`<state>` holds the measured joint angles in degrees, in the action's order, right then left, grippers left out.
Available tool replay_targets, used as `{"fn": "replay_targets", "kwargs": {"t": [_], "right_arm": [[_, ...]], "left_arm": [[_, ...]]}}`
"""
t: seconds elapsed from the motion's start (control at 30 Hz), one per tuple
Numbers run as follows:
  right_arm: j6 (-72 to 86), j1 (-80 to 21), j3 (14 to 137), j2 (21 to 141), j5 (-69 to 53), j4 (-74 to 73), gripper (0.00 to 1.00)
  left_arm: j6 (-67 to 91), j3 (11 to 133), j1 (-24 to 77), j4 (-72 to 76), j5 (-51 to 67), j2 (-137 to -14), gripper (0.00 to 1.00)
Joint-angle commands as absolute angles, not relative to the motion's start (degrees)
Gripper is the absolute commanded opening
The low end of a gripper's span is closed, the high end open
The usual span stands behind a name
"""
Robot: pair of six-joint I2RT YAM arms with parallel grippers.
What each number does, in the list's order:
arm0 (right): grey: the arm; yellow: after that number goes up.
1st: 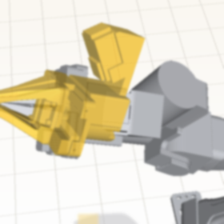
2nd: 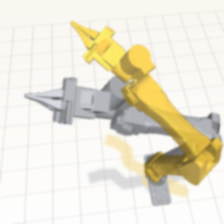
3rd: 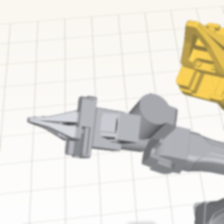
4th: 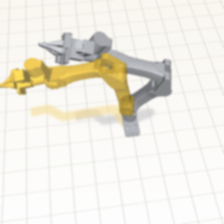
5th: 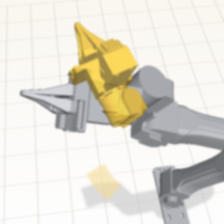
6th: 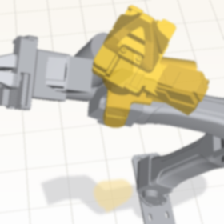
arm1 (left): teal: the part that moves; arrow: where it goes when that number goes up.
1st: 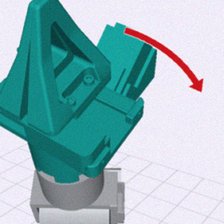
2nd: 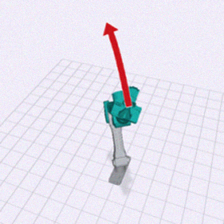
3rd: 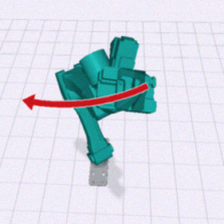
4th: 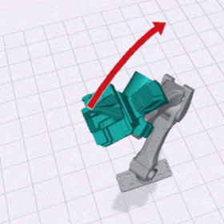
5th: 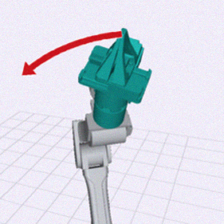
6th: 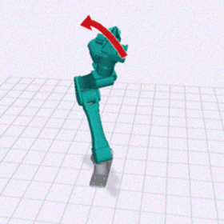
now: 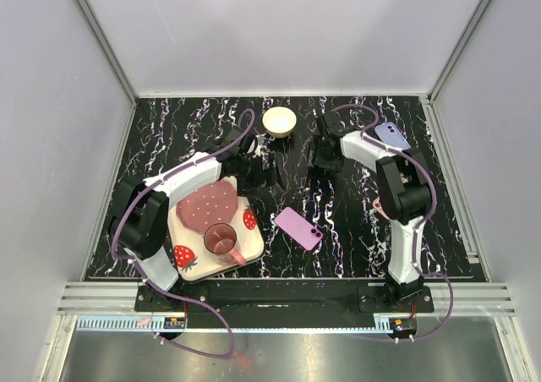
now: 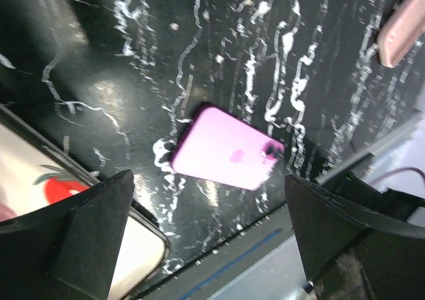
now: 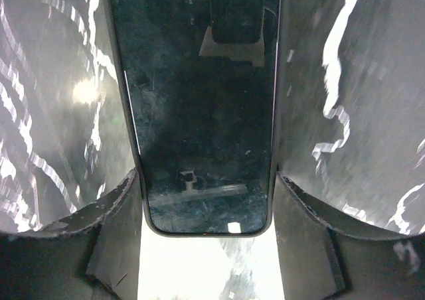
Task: Take the phone out of the phone case
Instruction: Pick up the phone at the center of the board.
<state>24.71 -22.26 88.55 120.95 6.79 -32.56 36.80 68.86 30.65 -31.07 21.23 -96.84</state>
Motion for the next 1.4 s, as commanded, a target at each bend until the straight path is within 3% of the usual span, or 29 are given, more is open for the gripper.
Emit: {"fn": "replay_targets", "kwargs": {"t": [0.0, 0.33, 0.57, 0.9, 1.03, 1.27, 1.3, 1.33, 1.37], "right_arm": [[30.5, -22.9, 75.8, 112.1, -8.3, -24.4, 0.36], [37.7, -22.9, 59.5, 99.7, -16.8, -12.0, 0.28], [39.5, -22.9, 54.7, 96.2, -22.4, -8.7, 0.28], [41.0, -22.9, 52.4, 92.6, -25.5, -7.6, 0.29], [41.0, -22.9, 52.1, 91.3, -25.1, -7.7, 0.29], [40.7, -22.9, 52.6, 91.5, -24.7, -8.5, 0.3], [40.2, -22.9, 52.7, 91.1, -24.7, -9.1, 0.32], [40.0, -22.9, 52.6, 89.7, -24.5, -10.4, 0.41], [39.8, -22.9, 52.4, 88.7, -23.5, -11.1, 0.62]], "left_arm": [[42.6, 70.5, 29.5, -21.7, 32.0, -96.9, 0.98], [59.2, 69.9, 28.7, -1.2, 41.4, -108.3, 0.99], [52.7, 80.6, 29.4, -12.9, 34.6, -114.8, 0.96], [51.6, 86.2, 31.4, -15.6, 31.9, -123.4, 0.65], [50.8, 88.2, 33.0, -16.3, 32.8, -125.6, 0.6], [51.8, 89.6, 35.3, -16.1, 34.0, -127.4, 0.39], [51.9, 89.6, 35.4, -15.6, 34.8, -127.4, 0.24], [53.2, 88.5, 35.4, -13.2, 35.2, -127.2, 0.18], [54.0, 87.8, 35.2, -11.5, 35.6, -126.2, 0.09]]}}
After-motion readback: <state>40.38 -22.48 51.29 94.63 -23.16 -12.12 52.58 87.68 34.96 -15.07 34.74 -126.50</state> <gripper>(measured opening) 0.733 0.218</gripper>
